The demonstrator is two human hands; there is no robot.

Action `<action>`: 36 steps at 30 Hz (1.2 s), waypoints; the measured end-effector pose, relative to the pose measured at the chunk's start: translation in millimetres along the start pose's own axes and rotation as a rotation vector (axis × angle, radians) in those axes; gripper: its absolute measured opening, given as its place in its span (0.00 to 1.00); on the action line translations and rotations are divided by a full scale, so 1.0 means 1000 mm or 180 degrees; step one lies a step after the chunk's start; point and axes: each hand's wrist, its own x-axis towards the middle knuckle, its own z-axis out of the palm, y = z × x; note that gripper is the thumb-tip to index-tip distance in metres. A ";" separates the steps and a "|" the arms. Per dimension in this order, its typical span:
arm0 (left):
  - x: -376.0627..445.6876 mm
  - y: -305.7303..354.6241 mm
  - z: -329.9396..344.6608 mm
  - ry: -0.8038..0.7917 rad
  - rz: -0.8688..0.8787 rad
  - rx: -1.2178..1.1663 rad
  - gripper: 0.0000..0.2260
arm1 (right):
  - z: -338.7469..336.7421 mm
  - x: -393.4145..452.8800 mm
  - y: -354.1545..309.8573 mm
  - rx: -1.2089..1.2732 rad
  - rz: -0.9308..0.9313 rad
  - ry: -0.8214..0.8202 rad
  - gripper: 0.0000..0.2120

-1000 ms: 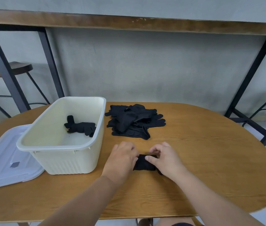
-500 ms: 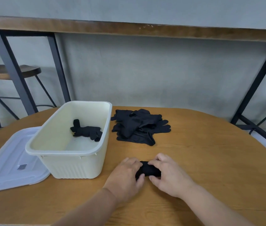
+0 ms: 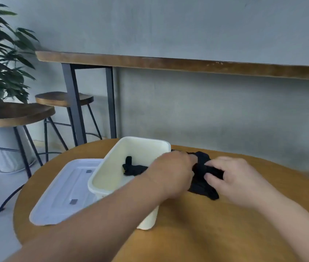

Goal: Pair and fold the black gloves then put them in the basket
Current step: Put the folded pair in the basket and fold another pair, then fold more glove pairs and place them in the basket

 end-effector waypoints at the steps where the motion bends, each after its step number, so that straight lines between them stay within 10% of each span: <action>1: 0.005 -0.014 -0.022 -0.0058 -0.0063 0.0006 0.09 | -0.009 0.017 -0.015 0.0021 -0.0034 -0.0033 0.07; 7: 0.036 -0.112 -0.069 -0.1352 -0.0749 0.0332 0.12 | 0.012 0.131 -0.083 -0.0001 0.0052 -0.1086 0.09; 18: 0.082 -0.197 0.060 -0.2822 -0.0814 0.1017 0.19 | 0.138 0.218 -0.086 -0.0778 0.0183 -0.2958 0.07; 28: 0.092 -0.216 0.089 -0.2459 -0.0812 0.1037 0.18 | 0.172 0.234 -0.083 -0.1122 -0.0041 -0.2604 0.19; 36: 0.090 -0.224 0.107 -0.2441 -0.1315 0.0642 0.08 | 0.183 0.239 -0.079 -0.0697 0.0602 -0.2833 0.04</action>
